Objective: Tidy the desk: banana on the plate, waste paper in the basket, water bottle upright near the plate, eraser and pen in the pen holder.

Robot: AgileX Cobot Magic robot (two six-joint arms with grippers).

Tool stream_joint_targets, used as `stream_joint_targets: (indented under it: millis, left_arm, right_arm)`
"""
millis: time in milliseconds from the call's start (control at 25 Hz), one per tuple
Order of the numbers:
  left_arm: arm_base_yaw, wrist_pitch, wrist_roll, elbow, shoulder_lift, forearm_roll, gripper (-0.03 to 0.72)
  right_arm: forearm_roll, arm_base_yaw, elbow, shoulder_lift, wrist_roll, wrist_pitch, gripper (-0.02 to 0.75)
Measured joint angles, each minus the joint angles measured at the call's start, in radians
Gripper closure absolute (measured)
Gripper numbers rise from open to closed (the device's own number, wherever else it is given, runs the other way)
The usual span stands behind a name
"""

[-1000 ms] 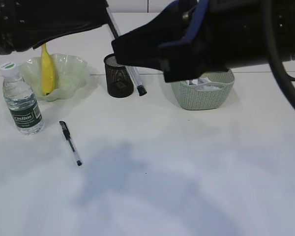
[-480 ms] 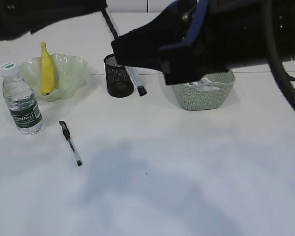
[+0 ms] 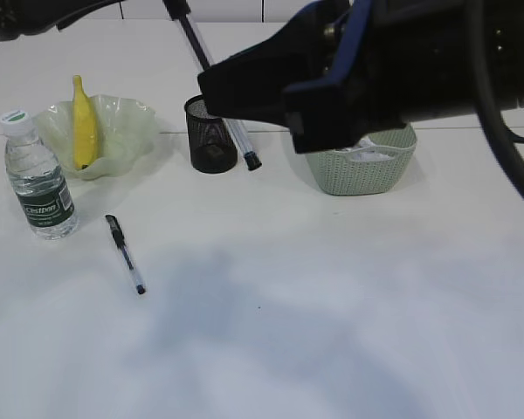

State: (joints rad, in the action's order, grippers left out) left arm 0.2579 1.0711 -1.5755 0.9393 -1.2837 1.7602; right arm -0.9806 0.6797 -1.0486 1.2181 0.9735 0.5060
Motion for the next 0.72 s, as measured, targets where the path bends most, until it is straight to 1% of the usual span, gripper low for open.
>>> stream_joint_targets:
  millis: [120,200,360,440,720]
  left_arm:
    - [0.0,0.0,0.0,0.0,0.0,0.0,0.431]
    - [0.0,0.0,0.0,0.0,0.0,0.0,0.496]
    - [0.001,-0.002,0.008,0.0,0.0,0.004,0.598]
    - [0.002,0.003,0.012,0.0,0.0,0.004,0.615]
    - [0.002,0.005,0.014,0.0,0.0,0.004,0.617]
  right_arm:
    - [0.0,0.0,0.0,0.0,0.004,0.002,0.699]
    - [0.0,0.0,0.0,0.0,0.01,0.002,0.699]
    - [0.008,0.0,0.0,0.002,0.02,0.002,0.699]
    - [0.014,0.0,0.0,0.002,0.028,0.002,0.699]
    - [0.014,0.0,0.0,0.002,0.032,0.0,0.699]
